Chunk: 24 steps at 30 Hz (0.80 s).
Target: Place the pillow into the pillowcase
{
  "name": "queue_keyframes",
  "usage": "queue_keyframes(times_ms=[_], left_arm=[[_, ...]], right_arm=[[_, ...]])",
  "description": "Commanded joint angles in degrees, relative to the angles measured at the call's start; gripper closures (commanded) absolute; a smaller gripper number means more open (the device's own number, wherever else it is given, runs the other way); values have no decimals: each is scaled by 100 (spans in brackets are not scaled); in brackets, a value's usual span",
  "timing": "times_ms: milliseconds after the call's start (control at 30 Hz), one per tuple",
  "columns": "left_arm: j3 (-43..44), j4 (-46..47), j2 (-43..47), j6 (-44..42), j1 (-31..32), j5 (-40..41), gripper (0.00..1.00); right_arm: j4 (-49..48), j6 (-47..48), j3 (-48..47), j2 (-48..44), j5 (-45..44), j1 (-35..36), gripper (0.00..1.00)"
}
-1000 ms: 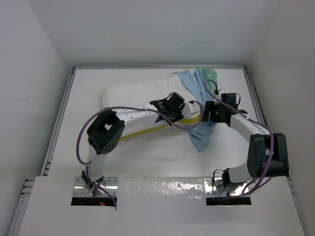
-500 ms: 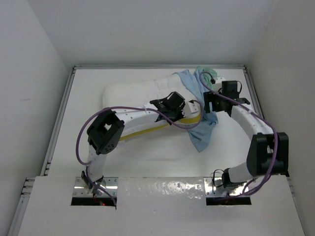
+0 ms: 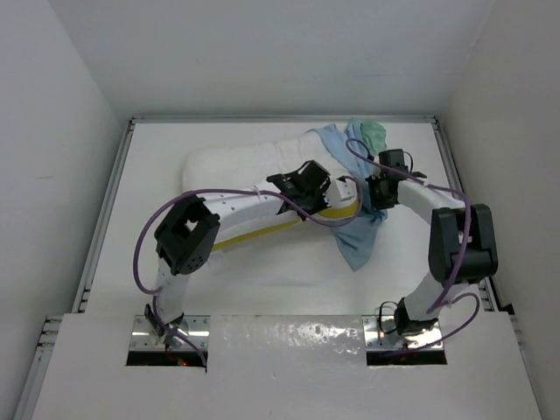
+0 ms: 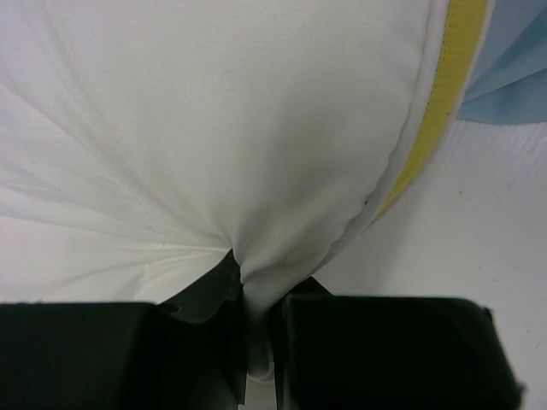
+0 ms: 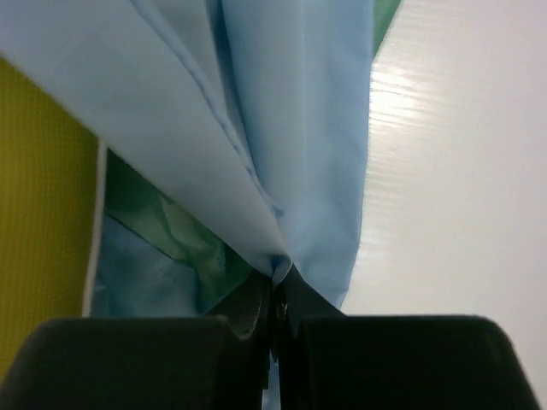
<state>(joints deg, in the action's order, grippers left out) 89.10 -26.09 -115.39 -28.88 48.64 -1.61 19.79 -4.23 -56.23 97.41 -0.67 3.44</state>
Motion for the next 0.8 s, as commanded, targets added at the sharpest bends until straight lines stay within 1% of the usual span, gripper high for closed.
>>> queue_keyframes(times_ms=[0,33,67,100,167,267,300,333,367,400,467,533,600,633,667,767], left_arm=[[415,-10,96,93,-48,-323,100],[441,-19,96,111,-74,-340,100],[485,-11,96,189,-100,-410,100],[503,-2,87,251,-135,-463,100],[556,51,44,400,-258,-586,100],[696,51,-123,708,-443,-902,100],[775,51,-167,891,-487,-1077,100],[810,60,-202,1006,-600,-1209,100],[854,68,-264,1269,-662,-1576,100],[889,121,-282,1393,-750,-1806,100],[977,253,-343,1726,-944,-2175,100],[1048,262,-378,1859,-1076,-2291,100],[987,358,-335,2184,-1268,-2615,100],[926,559,-291,2324,-1339,-2756,100],[812,665,-221,2543,-1383,-2905,100],[942,640,-246,2485,-1366,-2846,100]], right_arm=[[199,-175,-388,-1055,-880,699,100],[357,-157,-476,-1231,-1109,902,100],[585,-175,-477,-1555,-1329,1278,100],[700,-227,-477,-1688,-1313,1447,100],[745,-464,-258,-2057,-1025,1868,100],[588,-745,111,-2322,-656,2431,100],[387,-842,199,-2453,-184,2503,100],[194,-1165,426,-2515,12,2530,100],[-252,-1333,576,-2577,205,2530,100],[-448,-1431,700,-2656,433,2530,100],[-703,-1738,841,-2700,619,2530,100],[-932,-2028,963,-2814,734,2512,100],[-1380,-2326,1131,-2998,770,2512,100],[-1634,-2450,1393,-3217,813,2512,100],[-2237,-2547,1552,-3315,901,2503,100],[-2917,-2846,1887,-3299,1226,2530,100]])
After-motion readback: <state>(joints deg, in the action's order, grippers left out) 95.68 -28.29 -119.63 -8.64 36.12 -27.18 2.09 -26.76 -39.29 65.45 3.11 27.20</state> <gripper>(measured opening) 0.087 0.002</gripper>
